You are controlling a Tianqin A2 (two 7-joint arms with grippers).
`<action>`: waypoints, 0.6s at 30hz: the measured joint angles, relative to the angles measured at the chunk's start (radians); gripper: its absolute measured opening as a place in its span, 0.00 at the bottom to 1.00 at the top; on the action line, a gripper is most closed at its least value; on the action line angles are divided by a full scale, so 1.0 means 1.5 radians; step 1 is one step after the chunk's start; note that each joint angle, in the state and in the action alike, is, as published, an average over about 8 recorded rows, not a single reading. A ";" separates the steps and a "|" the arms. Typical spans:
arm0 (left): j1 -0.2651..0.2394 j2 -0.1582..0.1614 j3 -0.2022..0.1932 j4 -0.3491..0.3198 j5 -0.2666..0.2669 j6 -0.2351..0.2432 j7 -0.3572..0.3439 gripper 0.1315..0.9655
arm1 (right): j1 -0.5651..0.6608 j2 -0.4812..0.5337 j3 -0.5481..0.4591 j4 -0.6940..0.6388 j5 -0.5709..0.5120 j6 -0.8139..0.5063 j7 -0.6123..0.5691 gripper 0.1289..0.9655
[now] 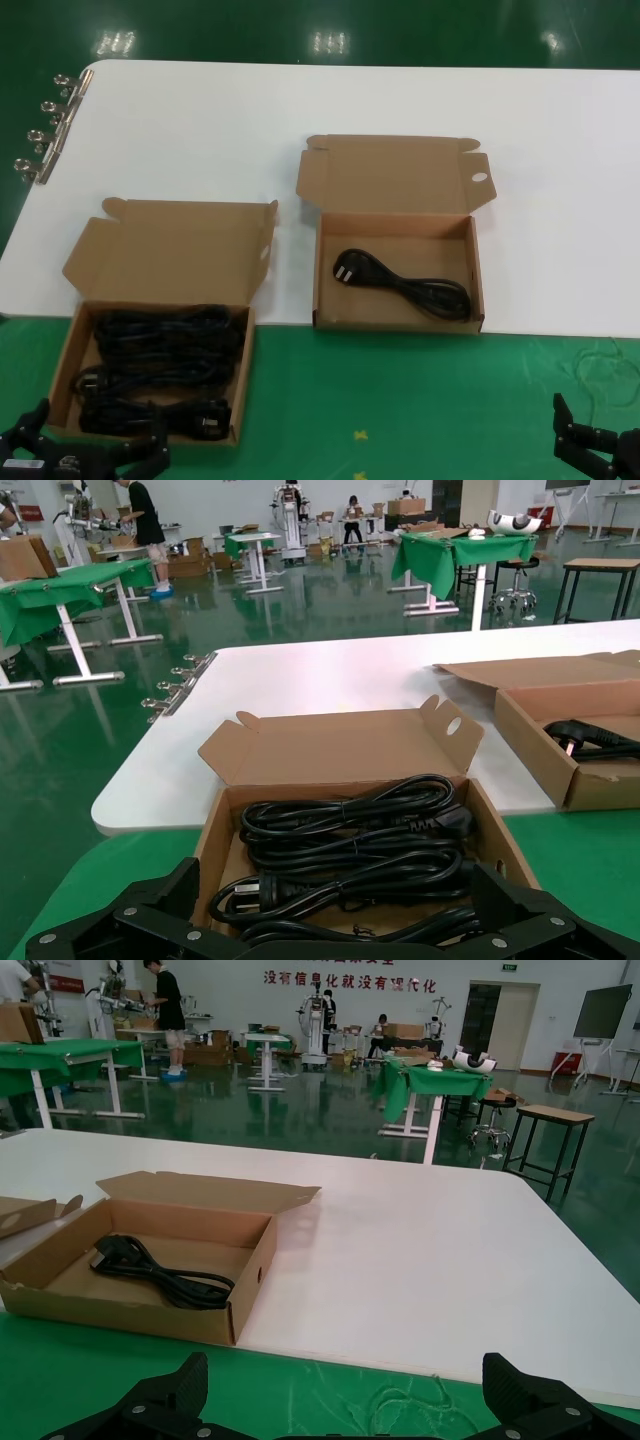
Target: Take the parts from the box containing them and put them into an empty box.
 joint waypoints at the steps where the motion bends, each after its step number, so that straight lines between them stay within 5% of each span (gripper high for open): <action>1: 0.000 0.000 0.000 0.000 0.000 0.000 0.000 1.00 | 0.000 0.000 0.000 0.000 0.000 0.000 0.000 1.00; 18: 0.000 0.000 0.000 0.000 0.000 0.000 0.000 1.00 | 0.000 0.000 0.000 0.000 0.000 0.000 0.000 1.00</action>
